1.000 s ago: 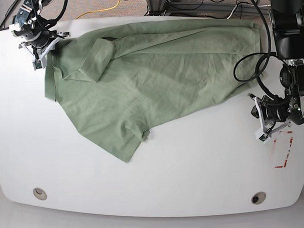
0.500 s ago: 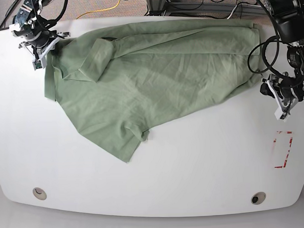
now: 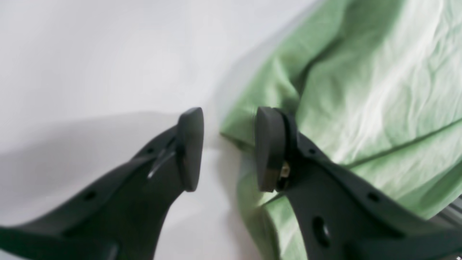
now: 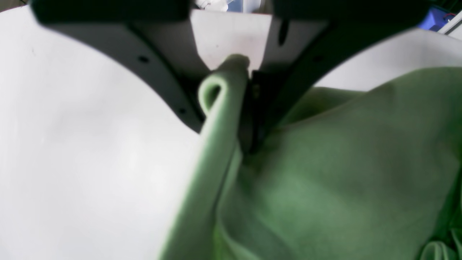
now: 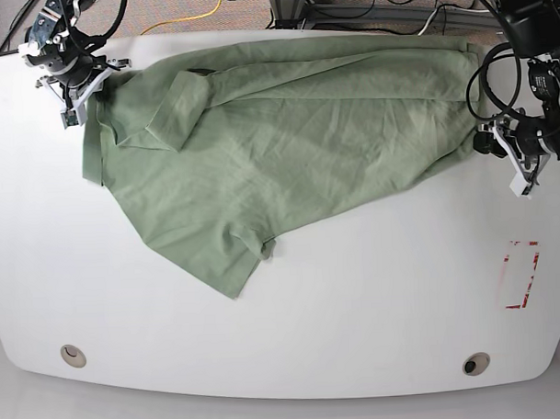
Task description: Layout the t-shirt on the table in an organized manner, then fold the t-shirt properly
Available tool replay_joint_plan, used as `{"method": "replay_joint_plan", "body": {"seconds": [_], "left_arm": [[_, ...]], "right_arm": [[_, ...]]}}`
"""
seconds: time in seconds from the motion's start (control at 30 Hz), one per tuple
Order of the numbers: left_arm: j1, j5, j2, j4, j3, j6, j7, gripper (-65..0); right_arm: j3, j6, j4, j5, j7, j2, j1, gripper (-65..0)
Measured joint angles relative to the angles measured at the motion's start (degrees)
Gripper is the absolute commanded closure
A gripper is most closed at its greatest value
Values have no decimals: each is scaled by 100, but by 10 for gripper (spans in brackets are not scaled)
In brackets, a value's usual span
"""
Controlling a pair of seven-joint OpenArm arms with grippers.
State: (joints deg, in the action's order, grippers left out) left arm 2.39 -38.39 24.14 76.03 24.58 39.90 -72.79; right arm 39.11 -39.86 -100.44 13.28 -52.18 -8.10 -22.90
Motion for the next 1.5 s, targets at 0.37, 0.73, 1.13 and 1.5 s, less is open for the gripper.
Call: {"method": "replay_joint_plan", "body": {"seconds": [0.37, 0.73, 1.13, 1.5], "left_arm": [[-210, 144, -74, -9, -28, 2, 175, -228], [-146, 535, -221, 2, -28, 4, 326, -226], [-140, 555, -267, 50, -295, 4, 365, 0], [114, 706, -286, 44, -535, 4, 245, 0]], "right_arm": [[-11, -2, 7, -9, -39, 2, 79, -13], [-11, -2, 7, 0, -42, 15, 94, -13], [-11, -2, 11, 0, -37, 15, 94, -13], [7, -2, 11, 0, -39, 17, 94, -13]]}}
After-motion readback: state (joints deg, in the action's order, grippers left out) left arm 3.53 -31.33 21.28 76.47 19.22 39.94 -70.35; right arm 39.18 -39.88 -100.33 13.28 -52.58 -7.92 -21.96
